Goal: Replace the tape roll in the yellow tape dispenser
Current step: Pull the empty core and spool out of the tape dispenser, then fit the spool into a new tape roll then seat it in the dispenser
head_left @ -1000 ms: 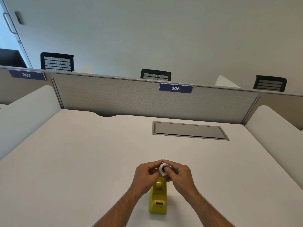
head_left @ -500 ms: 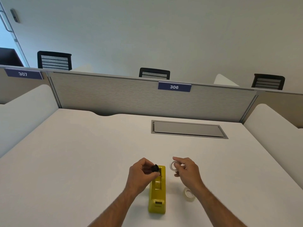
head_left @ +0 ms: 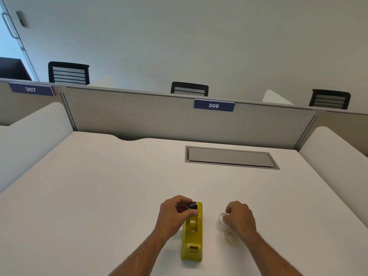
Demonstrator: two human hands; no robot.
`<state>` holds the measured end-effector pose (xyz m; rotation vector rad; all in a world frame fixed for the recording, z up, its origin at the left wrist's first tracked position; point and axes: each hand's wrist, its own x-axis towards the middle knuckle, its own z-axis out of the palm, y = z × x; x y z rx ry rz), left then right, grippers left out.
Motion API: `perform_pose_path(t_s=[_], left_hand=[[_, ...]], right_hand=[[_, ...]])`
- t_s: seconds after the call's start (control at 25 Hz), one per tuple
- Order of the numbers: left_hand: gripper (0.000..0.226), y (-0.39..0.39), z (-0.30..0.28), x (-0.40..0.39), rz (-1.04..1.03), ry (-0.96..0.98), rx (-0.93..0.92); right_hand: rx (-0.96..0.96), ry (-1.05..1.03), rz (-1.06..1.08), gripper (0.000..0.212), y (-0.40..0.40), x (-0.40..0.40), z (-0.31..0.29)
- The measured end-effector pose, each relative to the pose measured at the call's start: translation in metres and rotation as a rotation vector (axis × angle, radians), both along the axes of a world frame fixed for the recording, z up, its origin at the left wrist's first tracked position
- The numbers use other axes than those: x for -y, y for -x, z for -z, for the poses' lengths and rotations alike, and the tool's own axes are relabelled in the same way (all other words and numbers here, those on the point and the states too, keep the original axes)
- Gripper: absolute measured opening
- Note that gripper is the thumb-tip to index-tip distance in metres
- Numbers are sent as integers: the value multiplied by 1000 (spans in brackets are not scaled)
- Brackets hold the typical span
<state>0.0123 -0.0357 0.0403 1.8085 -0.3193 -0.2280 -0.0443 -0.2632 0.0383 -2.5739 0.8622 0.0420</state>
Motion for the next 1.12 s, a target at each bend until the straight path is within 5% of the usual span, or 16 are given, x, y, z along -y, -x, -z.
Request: perform_pose_path(t_s=[0.64,0.88,1.12], left_hand=[[31,2,1,-2,3,-34,-20],[30,2,2,-3,-11,-28,-36],[30,4,0,-1,-8,-37,-34]], right_hand=[[16,-133,39,7,12,8,5],[-233,-29,-102,61,31,3,6],[-213,-6,-133,55,42,-2,8]])
